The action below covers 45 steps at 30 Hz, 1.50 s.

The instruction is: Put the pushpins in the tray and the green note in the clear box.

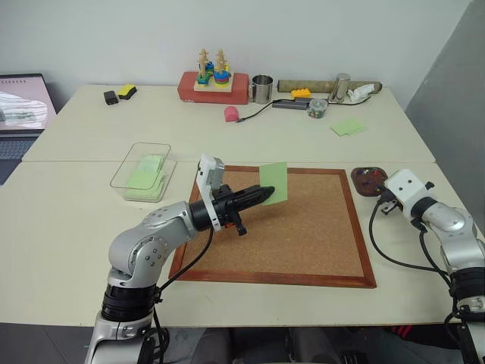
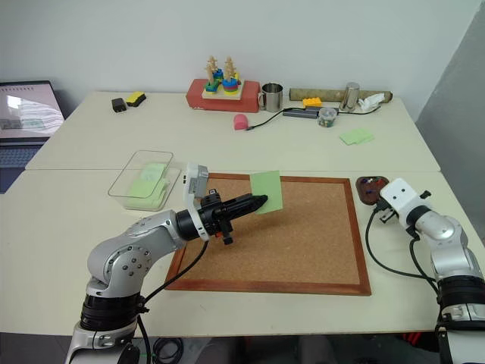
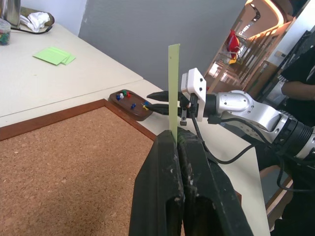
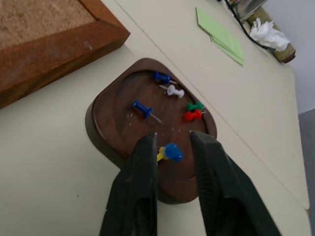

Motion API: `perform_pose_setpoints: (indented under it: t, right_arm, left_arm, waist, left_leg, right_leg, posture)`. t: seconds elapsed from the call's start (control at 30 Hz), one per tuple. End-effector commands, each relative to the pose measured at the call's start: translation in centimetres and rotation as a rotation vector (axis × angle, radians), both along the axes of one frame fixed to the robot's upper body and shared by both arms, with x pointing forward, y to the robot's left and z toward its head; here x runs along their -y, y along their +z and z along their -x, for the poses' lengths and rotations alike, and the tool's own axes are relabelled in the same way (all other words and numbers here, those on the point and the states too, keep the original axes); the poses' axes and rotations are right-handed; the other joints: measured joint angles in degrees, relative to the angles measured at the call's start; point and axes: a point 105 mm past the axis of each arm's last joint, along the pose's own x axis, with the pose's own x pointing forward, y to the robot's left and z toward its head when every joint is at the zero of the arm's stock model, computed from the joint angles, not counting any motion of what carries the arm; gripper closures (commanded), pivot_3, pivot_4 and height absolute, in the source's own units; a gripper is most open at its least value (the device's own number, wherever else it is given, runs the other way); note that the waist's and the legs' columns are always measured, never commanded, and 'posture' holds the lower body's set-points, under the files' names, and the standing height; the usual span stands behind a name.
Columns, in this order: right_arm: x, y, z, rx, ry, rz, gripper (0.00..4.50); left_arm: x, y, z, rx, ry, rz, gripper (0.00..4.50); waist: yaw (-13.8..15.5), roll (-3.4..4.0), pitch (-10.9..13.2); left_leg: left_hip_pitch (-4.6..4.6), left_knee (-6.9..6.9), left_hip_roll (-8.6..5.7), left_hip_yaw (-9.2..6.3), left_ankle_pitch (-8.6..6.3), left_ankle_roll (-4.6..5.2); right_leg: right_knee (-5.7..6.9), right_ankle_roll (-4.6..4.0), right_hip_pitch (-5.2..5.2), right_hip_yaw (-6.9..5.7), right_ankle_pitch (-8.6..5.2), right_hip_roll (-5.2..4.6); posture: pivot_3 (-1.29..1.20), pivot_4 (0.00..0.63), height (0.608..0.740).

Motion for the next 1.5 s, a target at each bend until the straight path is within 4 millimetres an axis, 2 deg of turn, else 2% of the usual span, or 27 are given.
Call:
perform_pose_setpoints:
  t: [0.03, 0.13, 0.3, 0.33, 0.43, 0.47, 0.57, 0.7, 0.83, 1.03, 1.17, 1.23, 1.3, 1.37, 1.4, 1.5]
  right_arm:
    - [-0.3, 2.2, -0.5, 0.089, 0.013, -0.033, 2.49]
    - [-0.4, 3.2, -0.5, 0.125, 0.019, -0.049, 1.83]
    - [-1.2, 7.0, 0.2, 0.209, 0.095, -0.122, 0.73]
    - [-1.4, 7.6, 0.3, 0.217, 0.114, -0.131, 0.73]
    - [-4.3, 10.0, 1.4, 0.219, 0.277, -0.189, 0.73]
    - [-5.8, 10.6, 2.0, 0.193, 0.359, -0.224, 0.73]
    - [-8.7, 11.7, 3.5, 0.140, 0.508, -0.280, 0.73]
    - [-14.8, 14.0, 6.5, 0.034, 0.772, -0.448, 0.73]
    - [-17.9, 14.8, 7.8, -0.057, 0.885, -0.488, 0.73]
    - [-19.5, 14.6, 7.2, -0.108, 0.893, -0.461, 0.73]
    - [-19.8, 14.1, 6.9, -0.126, 0.887, -0.446, 0.73]
    - [-19.8, 13.9, 6.8, -0.131, 0.883, -0.438, 0.73]
    - [-19.8, 13.8, 6.8, -0.135, 0.879, -0.434, 0.62]
    - [-19.8, 13.7, 6.8, -0.137, 0.877, -0.432, 0.62]
    - [-19.7, 13.7, 6.9, -0.141, 0.877, -0.431, 0.62]
    - [-19.7, 13.6, 7.1, -0.143, 0.883, -0.430, 0.62]
  left_arm:
    - [0.3, 0.9, 0.6, 0.046, -0.023, 0.002, 4.50]
    - [0.2, 1.0, 0.5, 0.048, -0.019, 0.000, 4.50]
    - [-0.9, 1.8, 0.0, 0.077, 0.032, -0.001, 4.50]
    - [-1.2, 2.0, -0.1, 0.083, 0.045, 0.000, 4.50]
    - [-2.9, 2.7, -0.6, 0.112, 0.121, -0.012, 4.50]
    - [-3.8, 2.9, -0.8, 0.119, 0.160, -0.022, 4.50]
    - [-5.7, 3.0, -1.3, 0.132, 0.236, -0.050, 4.50]
    - [-11.3, 4.6, -2.4, 0.204, 0.458, -0.152, 4.50]
    - [-16.7, 5.9, -3.1, 0.257, 0.687, -0.262, 4.50]
    - [-22.2, 5.5, -4.0, 0.242, 0.912, -0.393, 4.50]
    - [-24.8, 4.5, -5.0, 0.189, 1.016, -0.419, 4.50]
    - [-25.0, 3.7, -5.3, 0.153, 1.012, -0.435, 4.50]
    - [-24.7, 3.1, -5.5, 0.141, 0.992, -0.458, 4.10]
    - [-24.5, 2.9, -5.6, 0.140, 0.979, -0.467, 3.99]
    - [-24.5, 2.9, -5.6, 0.144, 0.976, -0.472, 3.65]
    - [-24.6, 3.1, -5.6, 0.152, 0.975, -0.479, 3.07]
  waist:
    - [0.0, 0.00, 0.0]
    - [0.0, 0.00, 0.0]
    - [0.0, 0.01, 0.0]
    - [0.0, 0.01, 0.0]
    - [-0.1, 0.02, 0.0]
    - [-0.2, 0.02, 0.0]
    - [-0.2, 0.02, 0.0]
    - [-0.2, 0.02, 0.1]
    - [0.0, 0.02, 0.1]
    - [0.4, -0.04, 0.2]
    - [0.3, -0.09, 0.2]
    - [0.3, -0.09, 0.2]
    - [0.2, -0.09, 0.2]
    - [0.2, -0.10, 0.2]
    - [0.2, -0.10, 0.2]
    - [0.2, -0.10, 0.2]
  left_leg:
    - [0.00, 0.00, 0.00, 0.00, 0.00, 0.00]
    - [0.00, 0.00, 0.00, -0.01, 0.00, 0.00]
    - [0.00, 0.00, 0.00, 0.00, 0.00, 0.00]
    - [0.00, 0.00, 0.01, -0.01, 0.00, 0.00]
    - [0.00, 0.00, 0.02, -0.02, 0.00, 0.00]
    - [0.00, -0.01, 0.04, -0.02, 0.00, 0.00]
    - [0.00, -0.02, 0.07, -0.09, 0.00, 0.00]
    - [-0.01, -0.02, 0.09, -0.16, 0.00, 0.00]
    - [-0.03, -0.02, 0.11, -0.23, -0.01, 0.00]
    - [-0.14, -0.01, 0.05, -0.21, -0.01, 0.01]
    - [-0.21, -0.02, 0.06, -0.23, -0.01, 0.01]
    - [-0.29, -0.03, 0.07, -0.24, -0.01, 0.01]
    - [-0.51, -0.01, 0.07, -0.25, -0.01, 0.00]
    - [-0.78, 0.02, 0.07, -0.24, -0.01, 0.00]
    - [-0.96, 0.04, 0.07, -0.24, 0.00, -0.01]
    - [-1.00, 0.02, 0.09, -0.24, 0.00, -0.01]
  right_leg:
    - [0.00, 0.00, 0.00, 0.00, 0.00, 0.00]
    - [0.01, 0.00, 0.00, -0.01, 0.00, 0.00]
    - [0.01, 0.00, -0.01, 0.01, 0.00, 0.00]
    - [0.01, 0.00, 0.00, 0.00, 0.00, 0.01]
    - [0.00, 0.01, 0.00, -0.02, 0.00, 0.01]
    - [0.01, 0.01, -0.01, -0.02, 0.00, 0.02]
    - [0.01, 0.01, -0.01, -0.06, 0.00, 0.05]
    - [0.02, 0.00, -0.02, -0.10, 0.00, 0.05]
    - [0.01, 0.00, -0.03, -0.19, -0.01, 0.06]
    - [-0.10, 0.00, -0.06, -0.27, -0.01, -0.04]
    - [-0.12, 0.00, -0.10, -0.30, -0.01, -0.04]
    - [-0.11, 0.00, -0.18, -0.32, 0.00, -0.04]
    - [-0.06, -0.01, -0.39, -0.32, 0.00, -0.04]
    - [0.05, -0.01, -0.71, -0.30, 0.01, -0.05]
    - [0.12, -0.01, -0.93, -0.30, 0.01, -0.05]
    - [0.16, -0.04, -1.00, -0.32, 0.03, -0.05]
  posture:
    - [0.00, 0.150, 0.740]
    - [0.00, 0.150, 0.740]
    - [0.00, 0.150, 0.740]
    - [0.00, 0.150, 0.740]
    - [0.00, 0.150, 0.740]
    - [0.00, 0.150, 0.740]
    - [0.00, 0.150, 0.740]
    - [0.00, 0.150, 0.740]
    - [0.00, 0.150, 0.740]
    - [0.00, 0.150, 0.740]
    - [0.00, 0.150, 0.740]
    - [0.00, 0.150, 0.740]
    - [0.00, 0.150, 0.740]
    - [0.00, 0.150, 0.740]
    - [0.00, 0.150, 0.740]
    - [0.00, 0.150, 0.740]
